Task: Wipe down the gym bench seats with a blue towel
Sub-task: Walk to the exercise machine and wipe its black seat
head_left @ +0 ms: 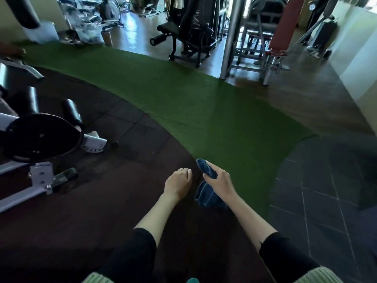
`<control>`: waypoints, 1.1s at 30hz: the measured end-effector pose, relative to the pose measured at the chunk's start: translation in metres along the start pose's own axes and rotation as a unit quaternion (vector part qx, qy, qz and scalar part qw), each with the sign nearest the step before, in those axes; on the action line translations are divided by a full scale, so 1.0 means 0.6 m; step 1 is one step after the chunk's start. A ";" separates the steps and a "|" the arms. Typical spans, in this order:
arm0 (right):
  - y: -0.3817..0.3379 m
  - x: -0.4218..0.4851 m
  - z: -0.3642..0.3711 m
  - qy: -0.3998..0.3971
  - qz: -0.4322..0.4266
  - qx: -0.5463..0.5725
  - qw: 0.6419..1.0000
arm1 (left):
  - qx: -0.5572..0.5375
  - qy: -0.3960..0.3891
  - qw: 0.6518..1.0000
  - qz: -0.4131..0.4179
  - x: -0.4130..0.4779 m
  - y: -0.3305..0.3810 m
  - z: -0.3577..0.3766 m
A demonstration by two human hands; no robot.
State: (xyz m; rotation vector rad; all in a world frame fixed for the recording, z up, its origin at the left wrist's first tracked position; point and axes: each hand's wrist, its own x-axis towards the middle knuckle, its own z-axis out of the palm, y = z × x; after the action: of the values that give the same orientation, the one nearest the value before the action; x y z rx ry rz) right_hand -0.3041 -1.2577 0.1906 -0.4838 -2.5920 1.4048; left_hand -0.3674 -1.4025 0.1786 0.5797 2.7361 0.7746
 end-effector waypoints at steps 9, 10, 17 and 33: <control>-0.014 0.254 0.027 -0.056 -0.034 0.021 0.998 | 0.011 0.052 0.998 -0.036 0.204 -0.022 -0.049; -0.015 0.286 0.030 -0.062 -0.042 0.020 0.997 | 0.006 0.062 0.997 -0.040 0.230 -0.025 -0.052; -0.032 0.517 0.056 -0.130 -0.085 0.002 0.988 | -0.004 0.120 0.986 -0.115 0.408 -0.043 -0.076; -0.120 0.943 0.216 -0.237 -0.126 -0.003 0.963 | -0.034 0.133 0.961 -0.238 0.763 -0.176 -0.229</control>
State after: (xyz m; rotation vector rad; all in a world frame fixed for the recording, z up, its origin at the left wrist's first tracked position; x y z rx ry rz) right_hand -0.8852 -1.1974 0.1692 0.2128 -2.8785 1.5731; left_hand -0.8537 -1.3476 0.1811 -0.2167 2.8880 0.8616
